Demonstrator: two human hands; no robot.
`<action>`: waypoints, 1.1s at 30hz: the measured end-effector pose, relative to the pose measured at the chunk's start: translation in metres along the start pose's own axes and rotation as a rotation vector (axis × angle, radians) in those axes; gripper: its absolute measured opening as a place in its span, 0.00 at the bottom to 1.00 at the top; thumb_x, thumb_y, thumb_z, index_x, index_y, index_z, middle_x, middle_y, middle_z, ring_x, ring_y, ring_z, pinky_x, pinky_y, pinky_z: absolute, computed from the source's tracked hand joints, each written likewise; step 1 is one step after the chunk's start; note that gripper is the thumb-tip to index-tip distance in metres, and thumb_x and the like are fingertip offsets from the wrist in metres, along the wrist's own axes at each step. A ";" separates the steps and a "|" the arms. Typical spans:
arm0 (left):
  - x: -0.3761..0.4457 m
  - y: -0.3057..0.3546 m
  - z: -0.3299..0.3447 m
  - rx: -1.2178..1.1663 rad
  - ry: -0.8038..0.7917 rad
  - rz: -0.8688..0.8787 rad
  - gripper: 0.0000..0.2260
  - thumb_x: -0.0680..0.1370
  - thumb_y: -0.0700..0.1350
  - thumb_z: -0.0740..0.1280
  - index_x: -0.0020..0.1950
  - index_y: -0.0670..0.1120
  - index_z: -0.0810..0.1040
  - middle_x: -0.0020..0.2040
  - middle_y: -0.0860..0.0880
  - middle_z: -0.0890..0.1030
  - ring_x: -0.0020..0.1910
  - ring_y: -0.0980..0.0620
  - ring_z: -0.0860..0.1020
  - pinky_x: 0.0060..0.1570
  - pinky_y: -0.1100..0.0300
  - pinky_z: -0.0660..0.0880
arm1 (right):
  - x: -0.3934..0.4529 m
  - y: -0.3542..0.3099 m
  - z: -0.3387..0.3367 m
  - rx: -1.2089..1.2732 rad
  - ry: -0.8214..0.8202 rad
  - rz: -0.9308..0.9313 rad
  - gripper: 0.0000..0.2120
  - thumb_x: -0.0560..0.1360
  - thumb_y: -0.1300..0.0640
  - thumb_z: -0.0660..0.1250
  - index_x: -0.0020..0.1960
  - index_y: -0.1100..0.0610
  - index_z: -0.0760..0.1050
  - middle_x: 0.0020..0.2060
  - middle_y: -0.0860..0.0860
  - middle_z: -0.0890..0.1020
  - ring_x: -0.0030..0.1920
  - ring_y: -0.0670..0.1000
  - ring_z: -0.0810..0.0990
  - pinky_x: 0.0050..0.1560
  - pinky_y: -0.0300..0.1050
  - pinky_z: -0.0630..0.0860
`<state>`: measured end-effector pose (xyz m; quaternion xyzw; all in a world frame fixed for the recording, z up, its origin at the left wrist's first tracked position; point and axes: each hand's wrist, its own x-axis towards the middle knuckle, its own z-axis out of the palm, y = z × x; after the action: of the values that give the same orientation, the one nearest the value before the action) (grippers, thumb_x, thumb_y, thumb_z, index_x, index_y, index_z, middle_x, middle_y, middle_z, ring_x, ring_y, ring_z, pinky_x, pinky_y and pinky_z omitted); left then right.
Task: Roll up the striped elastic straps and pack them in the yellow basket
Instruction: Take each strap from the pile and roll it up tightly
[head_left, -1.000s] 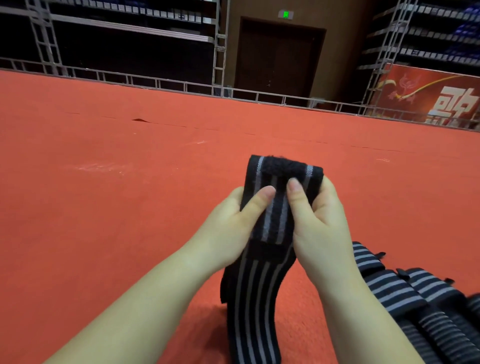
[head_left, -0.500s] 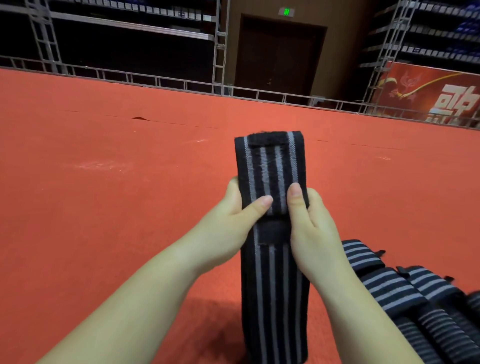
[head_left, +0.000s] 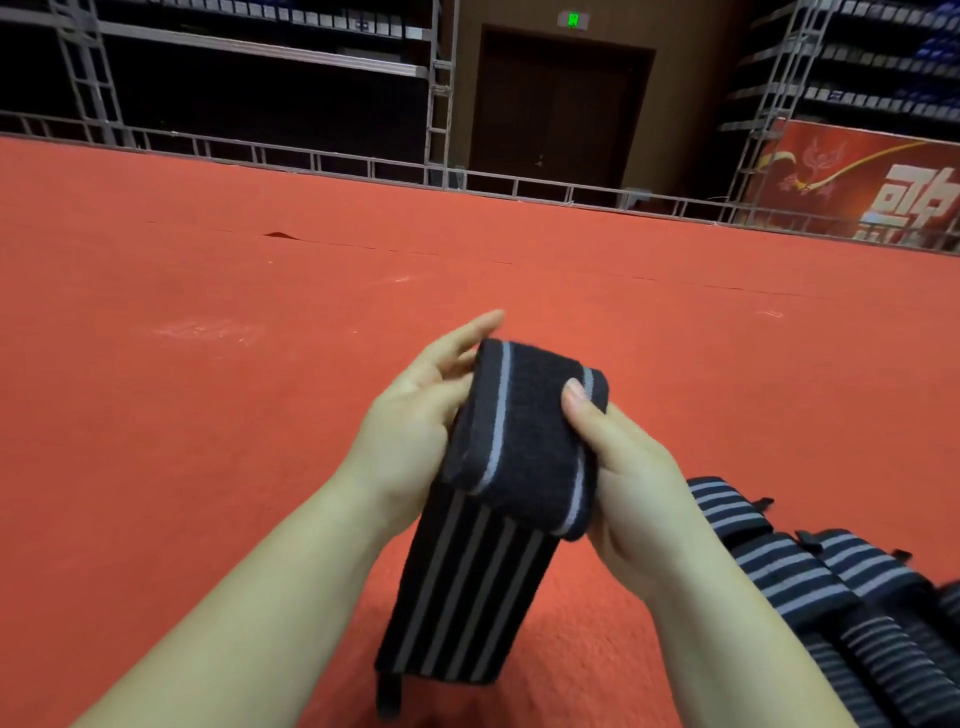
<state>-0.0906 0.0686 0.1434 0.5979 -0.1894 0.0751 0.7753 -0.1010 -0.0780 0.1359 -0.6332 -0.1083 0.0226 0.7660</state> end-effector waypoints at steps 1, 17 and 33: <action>0.000 0.003 0.002 -0.060 -0.024 -0.085 0.12 0.80 0.45 0.57 0.59 0.49 0.78 0.52 0.49 0.83 0.49 0.55 0.81 0.46 0.64 0.78 | -0.003 -0.001 0.000 -0.106 0.051 -0.075 0.17 0.75 0.47 0.63 0.63 0.51 0.73 0.54 0.44 0.82 0.56 0.44 0.80 0.60 0.48 0.74; -0.005 -0.006 0.015 0.270 0.122 0.161 0.18 0.78 0.50 0.63 0.66 0.47 0.72 0.58 0.52 0.81 0.58 0.57 0.78 0.62 0.55 0.73 | -0.004 0.005 0.004 -0.319 0.105 -0.171 0.33 0.66 0.28 0.63 0.65 0.45 0.69 0.53 0.40 0.81 0.55 0.38 0.79 0.61 0.47 0.74; -0.007 -0.018 -0.009 0.268 0.089 -0.030 0.13 0.74 0.32 0.63 0.41 0.51 0.78 0.35 0.49 0.84 0.38 0.62 0.81 0.42 0.68 0.77 | -0.003 -0.003 0.001 0.203 -0.036 0.291 0.33 0.74 0.34 0.49 0.62 0.57 0.76 0.54 0.61 0.82 0.55 0.59 0.81 0.53 0.54 0.78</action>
<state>-0.0888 0.0733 0.1229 0.6950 -0.1341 0.1143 0.6971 -0.1046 -0.0777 0.1381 -0.5610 -0.0262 0.1553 0.8127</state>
